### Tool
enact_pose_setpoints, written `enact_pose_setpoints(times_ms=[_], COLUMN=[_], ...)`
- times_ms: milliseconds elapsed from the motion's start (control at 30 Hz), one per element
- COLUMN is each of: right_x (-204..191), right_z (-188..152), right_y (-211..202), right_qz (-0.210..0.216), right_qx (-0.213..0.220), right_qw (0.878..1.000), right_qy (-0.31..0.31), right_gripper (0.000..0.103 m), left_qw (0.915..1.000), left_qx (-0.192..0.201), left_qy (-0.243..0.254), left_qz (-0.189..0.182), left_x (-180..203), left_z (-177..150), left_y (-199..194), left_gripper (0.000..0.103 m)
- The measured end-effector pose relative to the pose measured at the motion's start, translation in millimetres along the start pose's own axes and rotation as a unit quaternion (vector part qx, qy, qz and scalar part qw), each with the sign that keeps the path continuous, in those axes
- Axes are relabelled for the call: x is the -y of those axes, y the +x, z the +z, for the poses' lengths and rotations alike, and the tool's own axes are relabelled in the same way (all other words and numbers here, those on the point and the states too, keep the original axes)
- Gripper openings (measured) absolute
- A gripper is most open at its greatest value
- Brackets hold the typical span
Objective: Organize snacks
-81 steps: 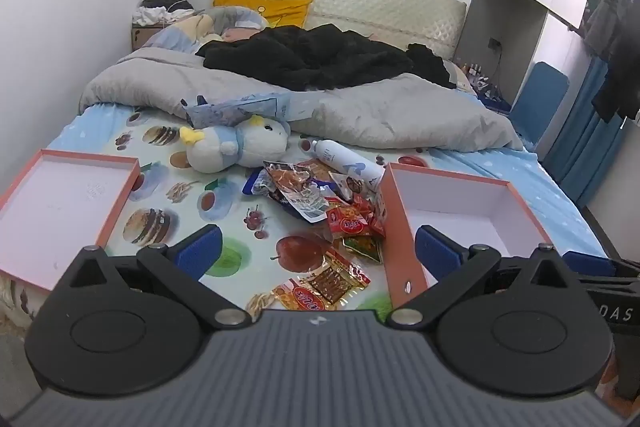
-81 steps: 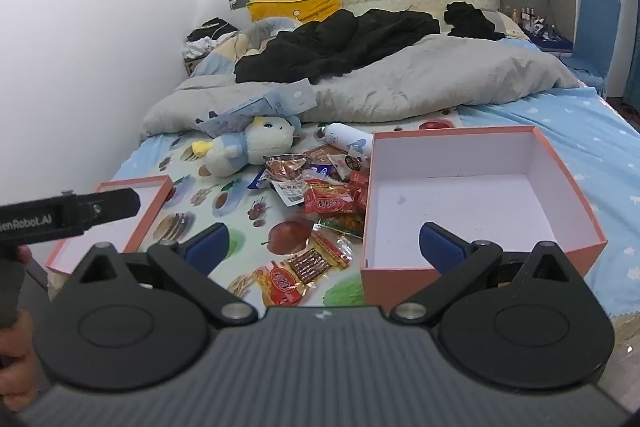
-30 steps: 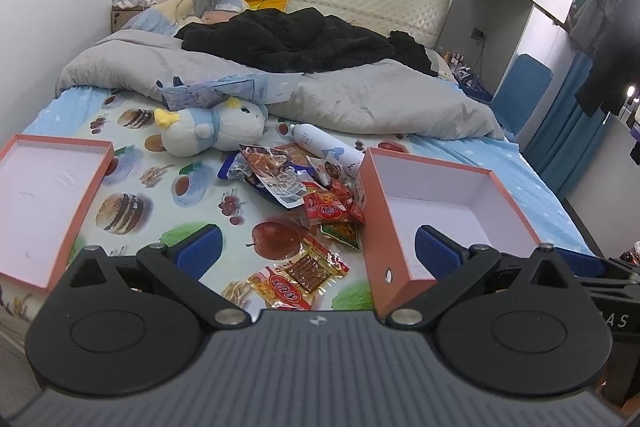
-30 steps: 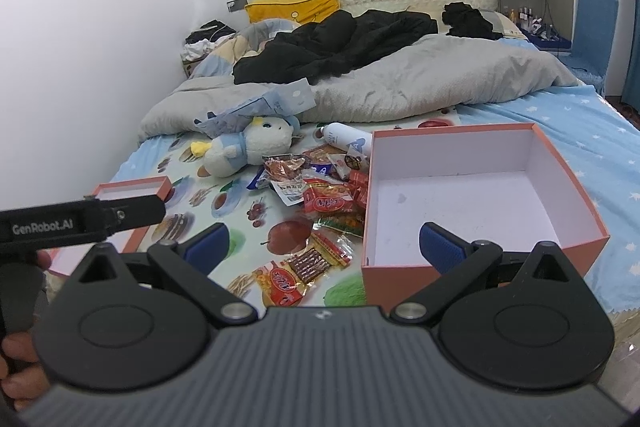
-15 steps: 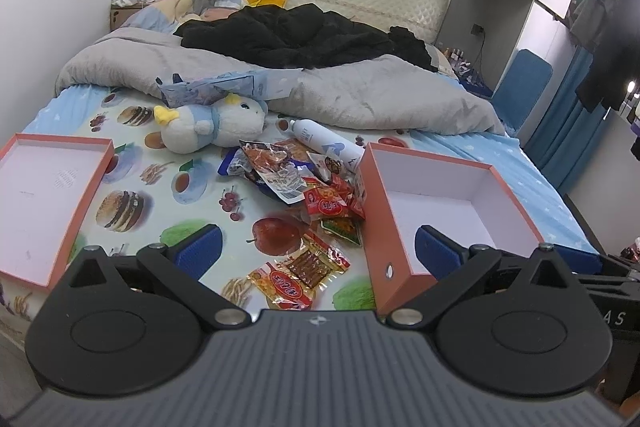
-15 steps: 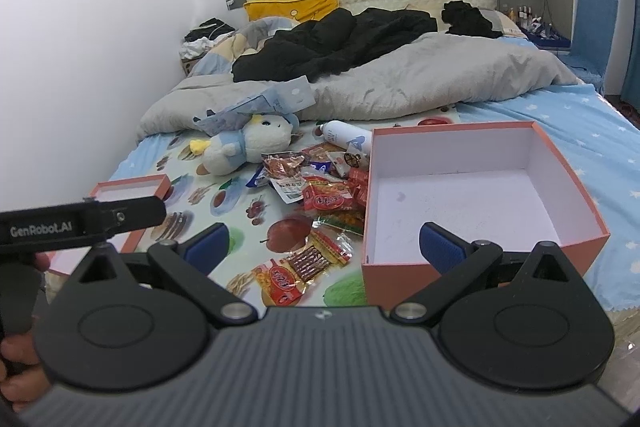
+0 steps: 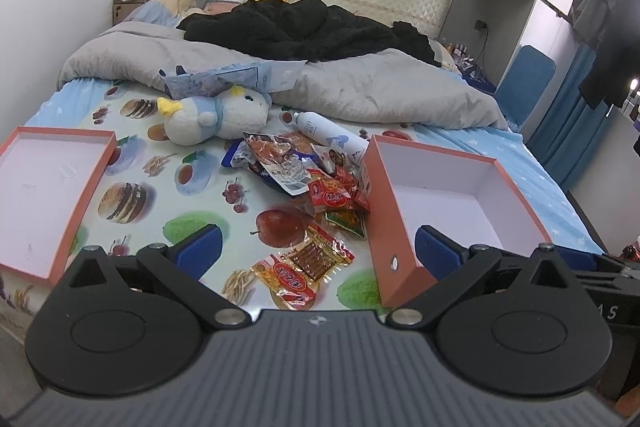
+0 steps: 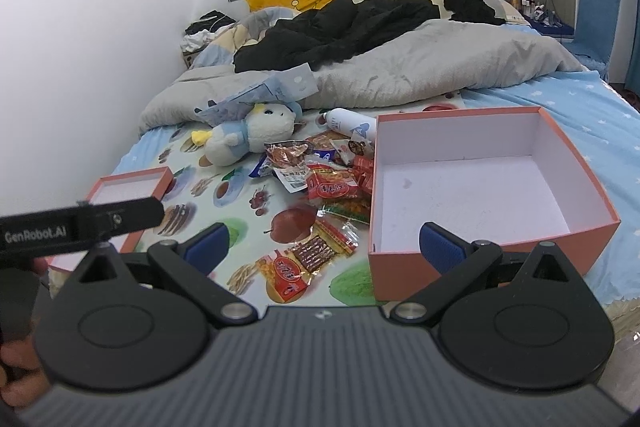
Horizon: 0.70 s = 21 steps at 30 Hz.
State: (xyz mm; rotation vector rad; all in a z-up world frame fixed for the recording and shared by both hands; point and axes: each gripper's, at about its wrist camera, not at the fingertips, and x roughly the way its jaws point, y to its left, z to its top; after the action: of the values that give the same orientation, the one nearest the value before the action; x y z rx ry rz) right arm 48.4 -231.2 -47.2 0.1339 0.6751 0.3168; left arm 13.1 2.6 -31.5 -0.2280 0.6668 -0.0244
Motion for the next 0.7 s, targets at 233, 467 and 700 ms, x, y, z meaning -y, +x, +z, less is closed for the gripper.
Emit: enact_pose_setpoints(times_ms=[233,467,700], right_x=[0.1,5.4,8.0], right_z=[-0.1,3.2,4.9], right_y=[1.1,20.9,35.1], right_qz=[-0.002,0.008,0.001], right_qx=[0.001,-0.011,-0.018], right_qw=[1.0,1.0,1.0], right_qy=[-0.005,0.004,0.004], right_gripper=[0.103,0.103,0.103], left_qw=[1.0,1.0,0.9998], left_qx=[-0.001,-0.007,-0.019], left_qy=[0.002,0.005,0.003], left_qz=[-0.003,0.0,0.0], left_x=[-0.6,-4.4,-12.4], left_z=[-2.4,-2.2,0.4], left_y=[2.0,20.3,38.2], left_gripper=[0.103,0.103,0.103])
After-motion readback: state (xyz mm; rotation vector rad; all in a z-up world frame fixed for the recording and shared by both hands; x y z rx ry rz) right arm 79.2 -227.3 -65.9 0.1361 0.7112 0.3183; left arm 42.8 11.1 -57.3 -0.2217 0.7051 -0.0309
